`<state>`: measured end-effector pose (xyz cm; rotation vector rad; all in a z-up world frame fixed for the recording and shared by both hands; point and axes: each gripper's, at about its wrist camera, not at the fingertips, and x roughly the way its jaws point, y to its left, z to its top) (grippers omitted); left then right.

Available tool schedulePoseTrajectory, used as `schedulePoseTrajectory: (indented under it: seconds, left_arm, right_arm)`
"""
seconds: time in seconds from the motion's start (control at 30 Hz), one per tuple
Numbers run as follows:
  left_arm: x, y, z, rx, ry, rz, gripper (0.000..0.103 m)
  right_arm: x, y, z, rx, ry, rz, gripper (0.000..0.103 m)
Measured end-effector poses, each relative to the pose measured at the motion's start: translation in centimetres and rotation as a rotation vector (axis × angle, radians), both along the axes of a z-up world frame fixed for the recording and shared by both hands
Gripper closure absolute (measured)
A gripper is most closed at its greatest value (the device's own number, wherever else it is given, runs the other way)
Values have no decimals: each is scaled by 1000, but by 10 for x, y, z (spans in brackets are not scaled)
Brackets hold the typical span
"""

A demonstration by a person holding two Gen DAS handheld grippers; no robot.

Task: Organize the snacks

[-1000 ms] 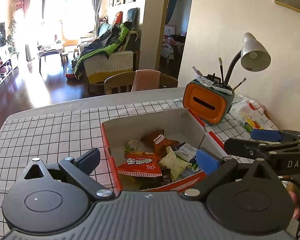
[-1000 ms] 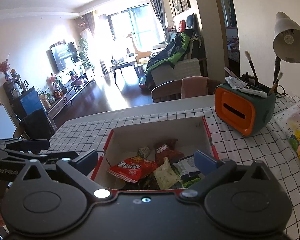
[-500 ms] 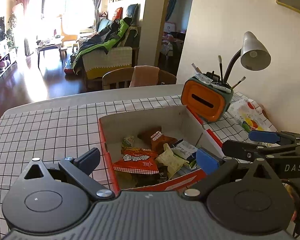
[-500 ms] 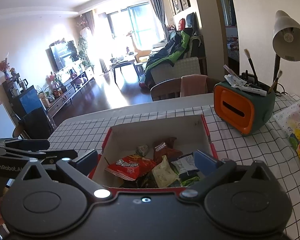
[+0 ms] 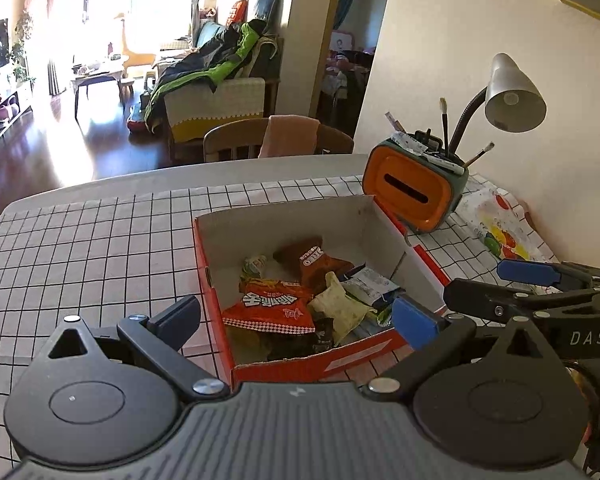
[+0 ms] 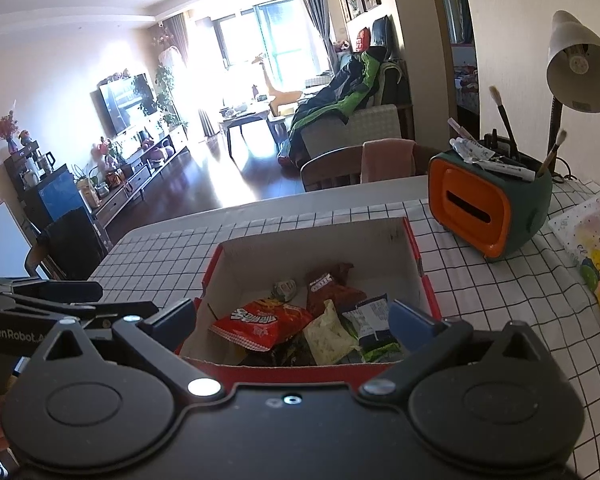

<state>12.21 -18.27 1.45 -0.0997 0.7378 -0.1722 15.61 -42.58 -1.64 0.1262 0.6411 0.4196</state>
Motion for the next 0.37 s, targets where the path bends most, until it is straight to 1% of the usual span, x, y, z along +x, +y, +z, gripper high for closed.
schedulePoseTrajectory:
  seconds: [0.37]
  left_arm:
    - [1,-2,-2,-3,11,-11,0]
  right_arm:
    - [-1,-2,-2,0,5,-3,0]
